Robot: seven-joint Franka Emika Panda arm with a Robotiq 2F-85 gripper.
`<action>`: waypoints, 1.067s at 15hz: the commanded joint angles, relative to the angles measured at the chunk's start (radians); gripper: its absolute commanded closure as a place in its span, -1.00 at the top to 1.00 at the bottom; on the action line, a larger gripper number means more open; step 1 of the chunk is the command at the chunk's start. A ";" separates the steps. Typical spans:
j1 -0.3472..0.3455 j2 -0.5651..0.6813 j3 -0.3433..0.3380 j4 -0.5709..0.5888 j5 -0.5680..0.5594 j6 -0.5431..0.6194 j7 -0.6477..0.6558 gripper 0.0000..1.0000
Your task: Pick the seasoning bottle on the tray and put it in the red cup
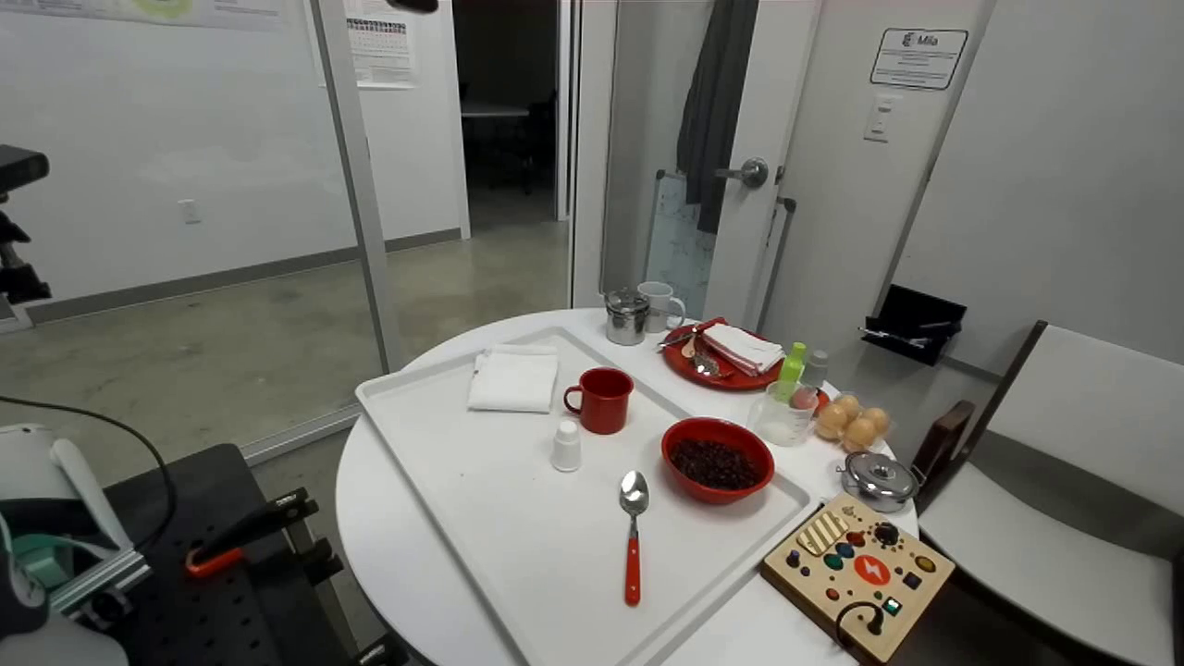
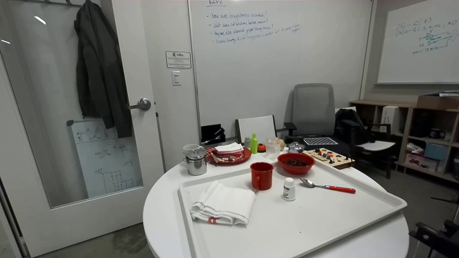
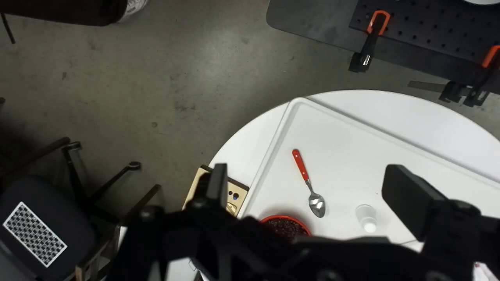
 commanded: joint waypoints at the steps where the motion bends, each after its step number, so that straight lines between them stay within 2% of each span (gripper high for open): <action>1: 0.025 -0.003 -0.015 0.004 -0.012 -0.009 0.012 1.00; 5: 0.034 0.004 -0.021 -0.001 -0.010 0.009 0.015 1.00; 10: 0.064 0.040 -0.025 -0.031 -0.012 0.090 0.007 1.00; 16: 0.109 0.100 0.022 -0.050 0.000 0.139 0.007 1.00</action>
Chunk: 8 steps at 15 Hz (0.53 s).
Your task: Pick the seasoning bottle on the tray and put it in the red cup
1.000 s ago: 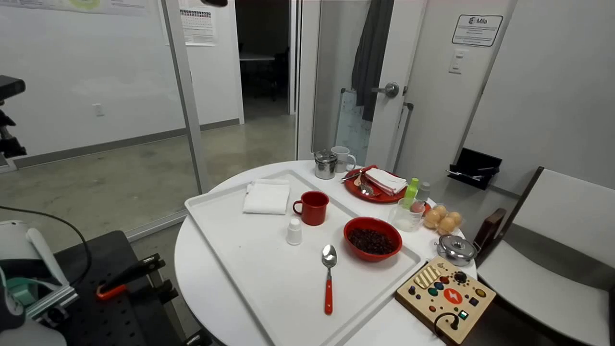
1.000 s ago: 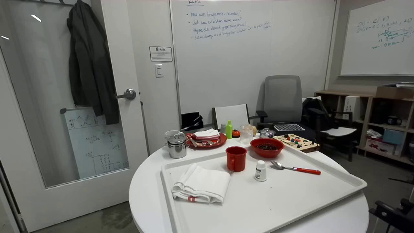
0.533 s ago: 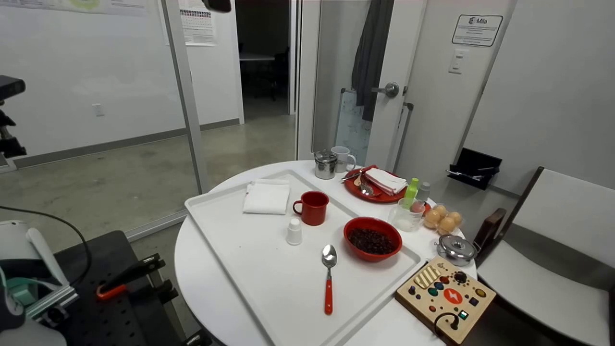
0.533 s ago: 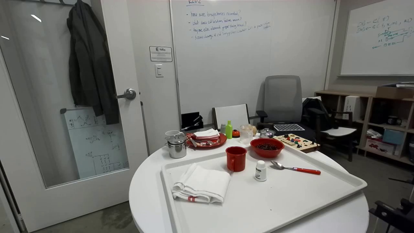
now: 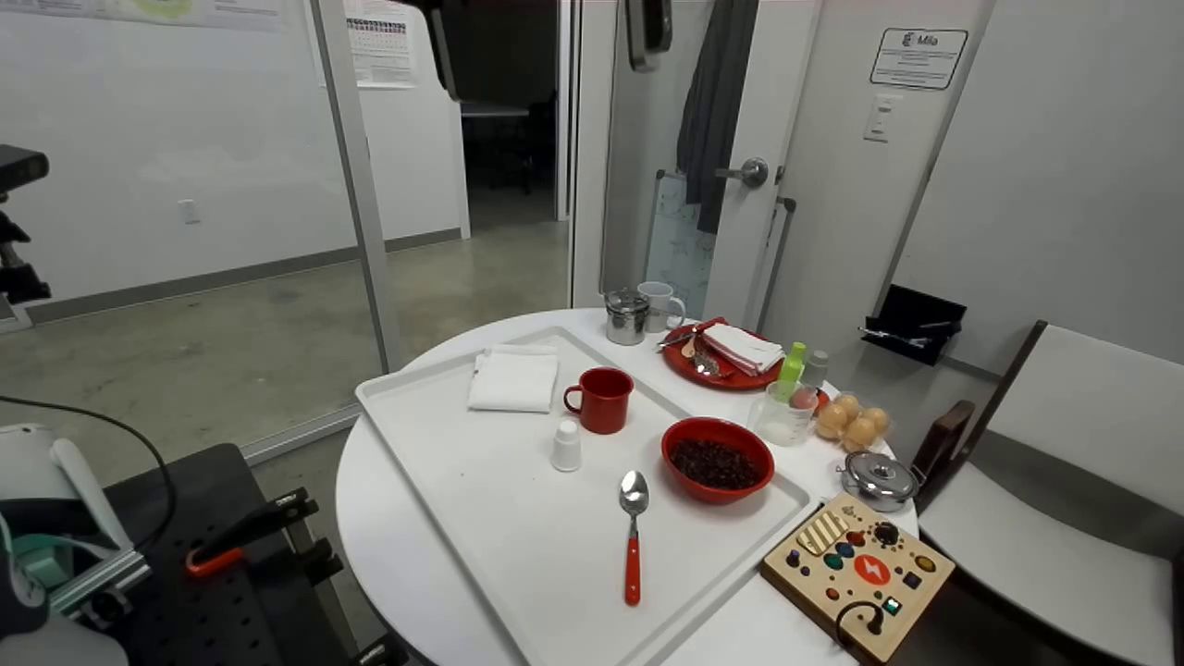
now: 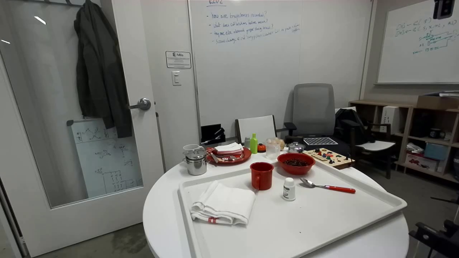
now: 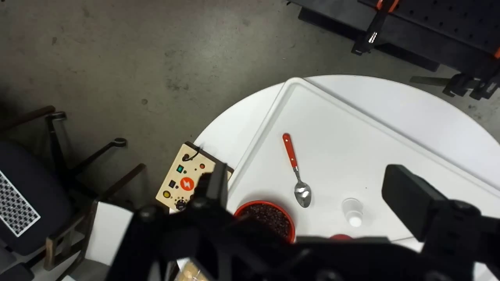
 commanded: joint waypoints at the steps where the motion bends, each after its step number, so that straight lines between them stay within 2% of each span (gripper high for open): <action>1: 0.037 0.044 0.034 0.001 0.002 0.020 0.003 1.00; 6: 0.075 0.132 0.084 0.006 -0.001 0.035 0.017 1.00; 8: 0.084 0.205 0.101 0.018 -0.005 0.071 0.030 1.00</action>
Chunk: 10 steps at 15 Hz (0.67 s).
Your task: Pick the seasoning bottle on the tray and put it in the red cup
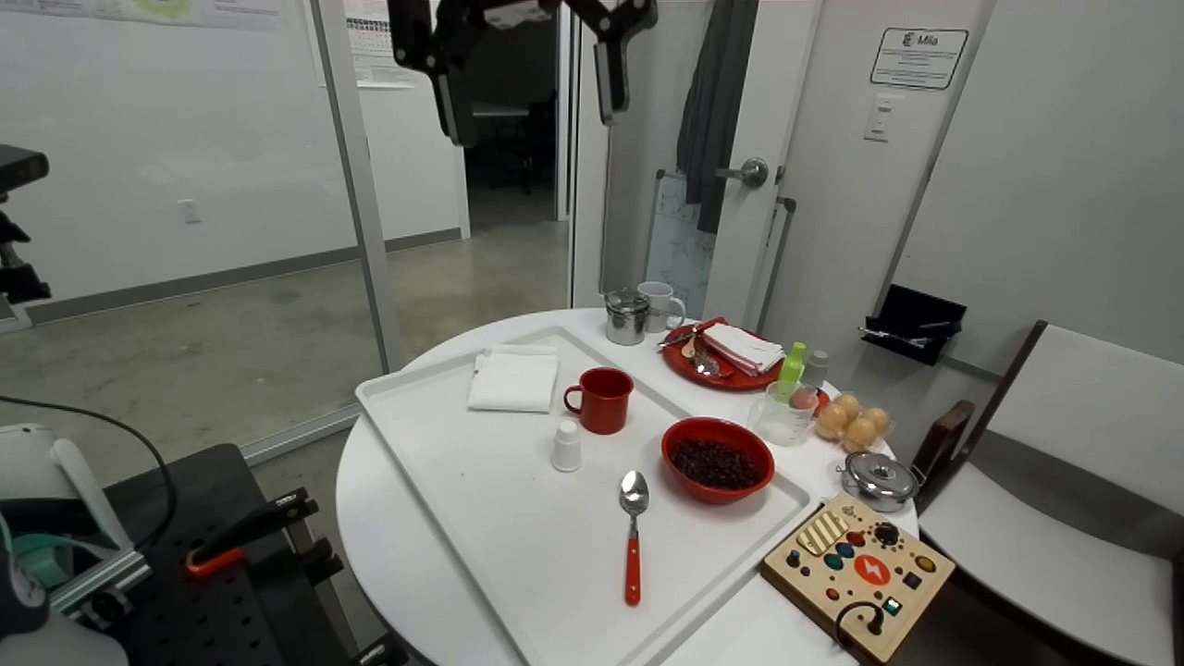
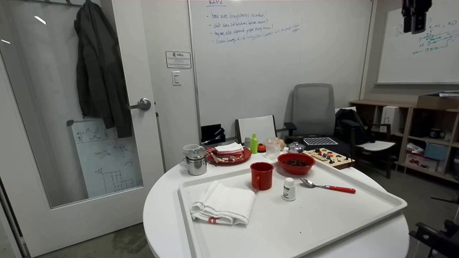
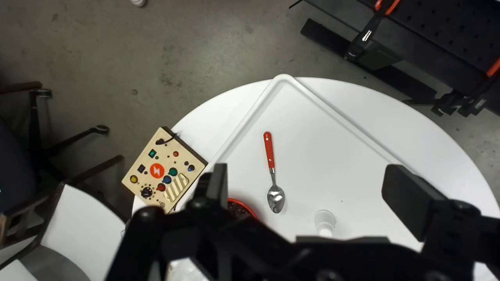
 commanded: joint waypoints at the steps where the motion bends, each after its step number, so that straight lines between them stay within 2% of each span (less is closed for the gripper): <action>1: 0.014 0.120 0.031 0.023 -0.007 0.059 0.030 1.00; 10: 0.030 0.370 0.140 0.054 -0.023 0.146 0.085 1.00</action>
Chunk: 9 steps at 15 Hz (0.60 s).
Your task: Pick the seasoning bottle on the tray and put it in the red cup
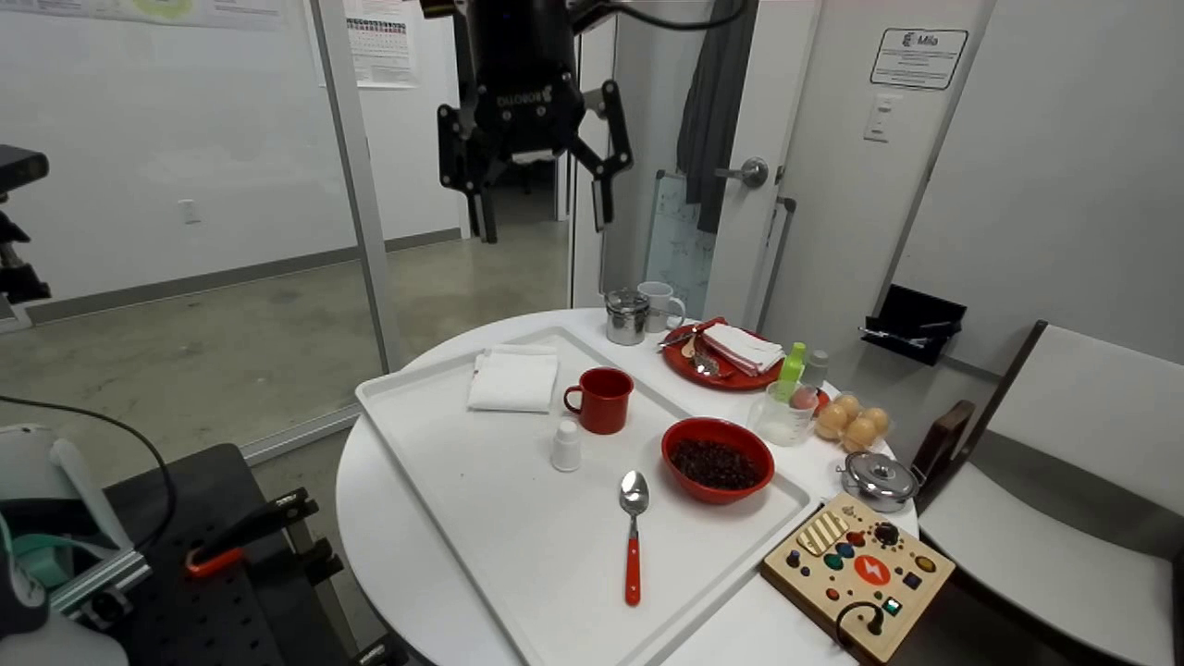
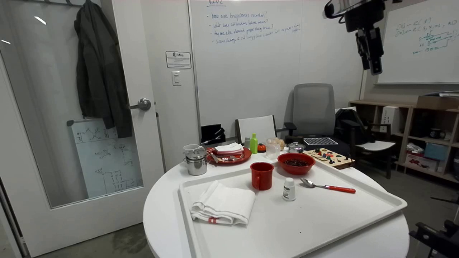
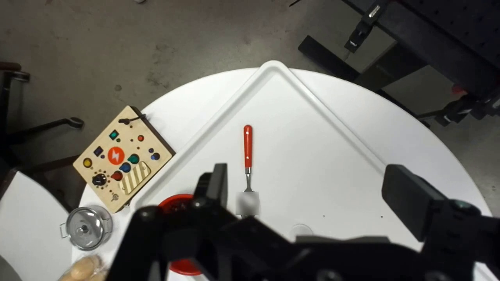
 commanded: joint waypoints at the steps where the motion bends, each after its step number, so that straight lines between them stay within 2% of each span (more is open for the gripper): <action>1: 0.007 0.113 0.038 0.036 -0.027 0.023 0.048 1.00; 7: -0.005 0.265 0.068 0.063 -0.086 0.058 0.136 1.00; 9: -0.014 0.296 0.066 0.068 -0.133 0.114 0.244 1.00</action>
